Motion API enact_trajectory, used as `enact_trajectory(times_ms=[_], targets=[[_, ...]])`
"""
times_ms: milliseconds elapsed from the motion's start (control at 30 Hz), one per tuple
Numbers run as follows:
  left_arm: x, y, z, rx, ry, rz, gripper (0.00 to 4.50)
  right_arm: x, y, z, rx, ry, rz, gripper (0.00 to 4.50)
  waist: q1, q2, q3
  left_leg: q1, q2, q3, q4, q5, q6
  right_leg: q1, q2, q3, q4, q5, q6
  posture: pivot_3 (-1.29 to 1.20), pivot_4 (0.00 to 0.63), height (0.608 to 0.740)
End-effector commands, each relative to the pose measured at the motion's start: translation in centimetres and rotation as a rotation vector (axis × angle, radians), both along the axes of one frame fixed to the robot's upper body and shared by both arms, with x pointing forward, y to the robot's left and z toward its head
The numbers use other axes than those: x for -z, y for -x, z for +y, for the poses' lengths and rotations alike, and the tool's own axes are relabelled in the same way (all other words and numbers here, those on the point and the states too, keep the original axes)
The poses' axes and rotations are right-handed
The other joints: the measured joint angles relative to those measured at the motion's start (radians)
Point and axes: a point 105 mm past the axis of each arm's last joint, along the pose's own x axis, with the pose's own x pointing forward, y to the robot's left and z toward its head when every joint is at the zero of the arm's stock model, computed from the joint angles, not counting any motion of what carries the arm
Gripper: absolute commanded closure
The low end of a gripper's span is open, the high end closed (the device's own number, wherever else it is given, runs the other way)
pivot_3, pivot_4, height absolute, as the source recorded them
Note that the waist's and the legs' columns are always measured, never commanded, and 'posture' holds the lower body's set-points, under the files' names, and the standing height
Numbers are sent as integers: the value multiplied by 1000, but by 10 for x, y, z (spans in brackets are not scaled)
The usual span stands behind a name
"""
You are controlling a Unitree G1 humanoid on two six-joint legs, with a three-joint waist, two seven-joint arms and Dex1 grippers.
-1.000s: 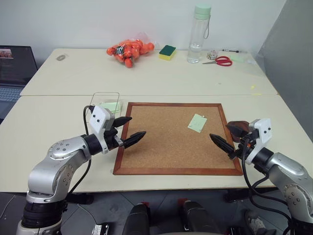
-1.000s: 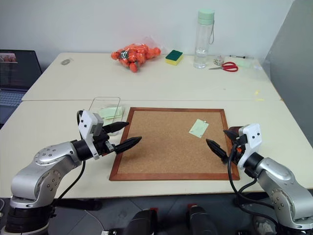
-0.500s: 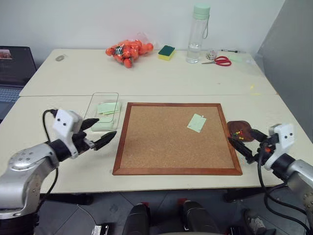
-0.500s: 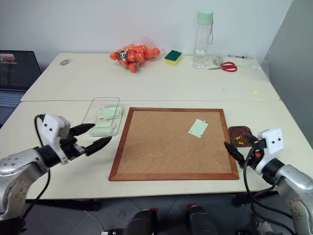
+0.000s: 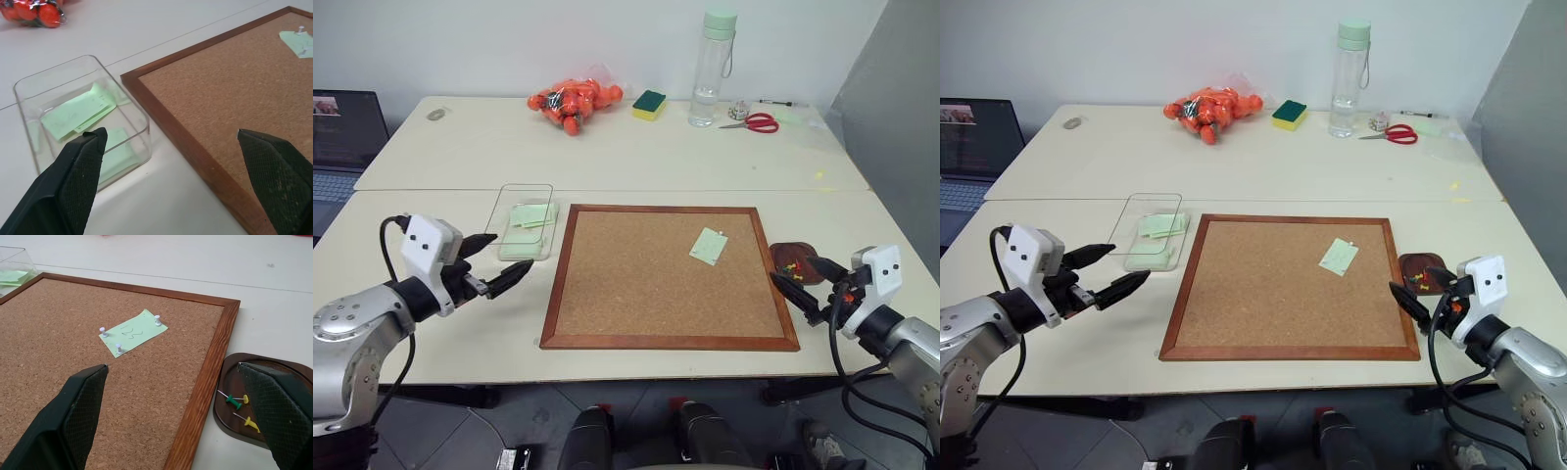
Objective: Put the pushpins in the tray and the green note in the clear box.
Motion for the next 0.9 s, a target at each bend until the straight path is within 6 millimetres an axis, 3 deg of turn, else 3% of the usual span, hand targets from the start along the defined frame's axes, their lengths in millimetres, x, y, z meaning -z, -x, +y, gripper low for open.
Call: enact_trajectory(times_ms=[33,100,133,433,600,800,900], targets=[[-12,-3,-23,68,13,-53,38,-15,-3,6,-14,1,-64,0,0,0,0,0,0,0,0,0,0,0,0,0,0,1,2,0,150,740],[-15,-8,-38,100,49,-78,38,-17,-5,11,-26,-7,-74,0,0,0,0,0,0,1,0,0,0,0,0,-1,0,2,3,0,150,740],[-17,-9,-44,113,65,-86,379,-18,-6,12,-30,-11,-77,0,1,0,0,0,0,1,1,0,0,0,0,-1,0,2,3,0,150,740],[-1,-16,-98,263,151,-71,2071,-19,-19,40,-62,-41,-114,0,0,0,0,0,-1,1,1,0,0,0,1,-1,1,3,5,0,150,740],[11,-26,-130,302,190,-84,3267,-16,-36,50,-38,-18,-124,0,0,0,0,0,-2,2,3,0,0,0,1,0,1,3,6,0,150,740],[29,-32,-161,344,170,-81,4373,-10,-52,60,-27,-13,-123,0,1,0,0,0,-2,1,3,0,0,1,1,0,1,4,6,0,150,740],[44,-42,-165,324,121,-76,4475,-3,-62,62,-14,14,-114,0,0,0,0,0,-3,2,3,0,0,1,2,0,1,4,6,0,150,740]])
